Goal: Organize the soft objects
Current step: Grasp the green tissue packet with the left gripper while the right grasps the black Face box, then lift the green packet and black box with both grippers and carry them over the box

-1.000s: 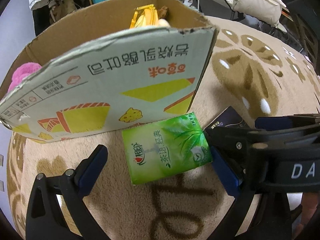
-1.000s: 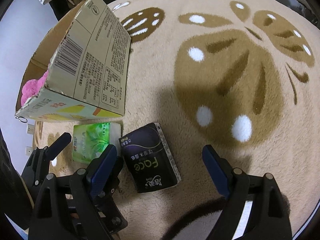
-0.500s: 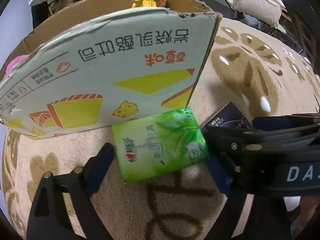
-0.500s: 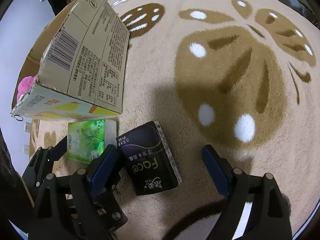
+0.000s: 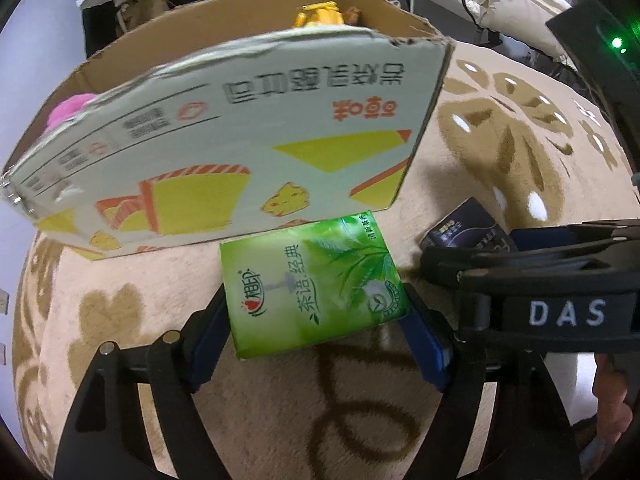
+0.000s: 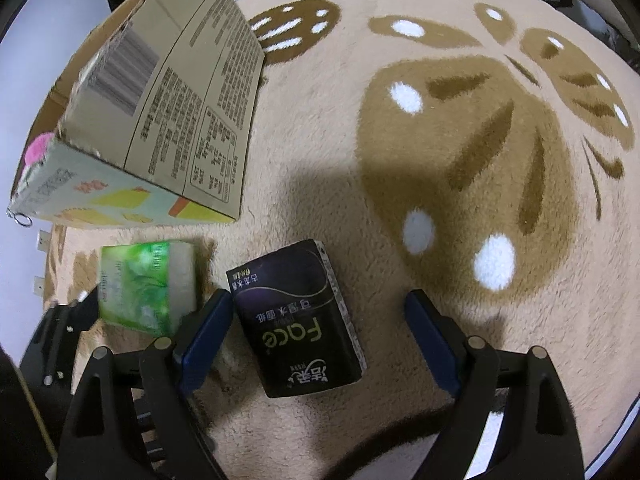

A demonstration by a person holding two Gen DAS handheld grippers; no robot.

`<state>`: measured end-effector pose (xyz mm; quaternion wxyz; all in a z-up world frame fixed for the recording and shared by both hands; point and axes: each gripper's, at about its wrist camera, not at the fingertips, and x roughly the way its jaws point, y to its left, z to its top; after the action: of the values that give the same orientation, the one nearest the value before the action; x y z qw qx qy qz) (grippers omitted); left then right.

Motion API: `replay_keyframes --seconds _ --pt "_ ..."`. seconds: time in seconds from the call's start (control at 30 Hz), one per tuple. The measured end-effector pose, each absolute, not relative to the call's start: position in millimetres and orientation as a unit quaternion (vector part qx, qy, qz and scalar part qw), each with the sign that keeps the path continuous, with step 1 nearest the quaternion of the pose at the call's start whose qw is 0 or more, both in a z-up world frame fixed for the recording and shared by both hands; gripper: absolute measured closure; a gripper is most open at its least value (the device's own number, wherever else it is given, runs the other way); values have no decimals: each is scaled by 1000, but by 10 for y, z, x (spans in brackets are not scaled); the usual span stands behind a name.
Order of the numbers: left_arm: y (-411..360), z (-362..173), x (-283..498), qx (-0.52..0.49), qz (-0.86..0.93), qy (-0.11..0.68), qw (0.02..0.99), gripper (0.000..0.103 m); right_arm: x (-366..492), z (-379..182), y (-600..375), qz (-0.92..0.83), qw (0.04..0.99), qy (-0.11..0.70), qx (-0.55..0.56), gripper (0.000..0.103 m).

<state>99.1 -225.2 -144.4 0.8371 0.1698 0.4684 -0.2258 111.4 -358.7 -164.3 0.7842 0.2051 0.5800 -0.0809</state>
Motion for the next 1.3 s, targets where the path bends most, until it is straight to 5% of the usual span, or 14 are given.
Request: replay_keyframes --seconds 0.27,0.33,0.43,1.3 --pt "-1999 -1304 883 176 -198 450 853 24 1118 -1669 -3433 -93 790 585 158 19" --pt "-1930 -1258 868 172 -192 447 857 24 1090 -1665 -3420 -100 793 582 151 27" --pt "-1822 -1174 846 167 -180 439 864 24 1053 -1602 -3357 -108 801 575 128 53" --pt "-824 -99 467 134 -66 312 938 24 562 -163 -3057 -87 915 378 114 55"
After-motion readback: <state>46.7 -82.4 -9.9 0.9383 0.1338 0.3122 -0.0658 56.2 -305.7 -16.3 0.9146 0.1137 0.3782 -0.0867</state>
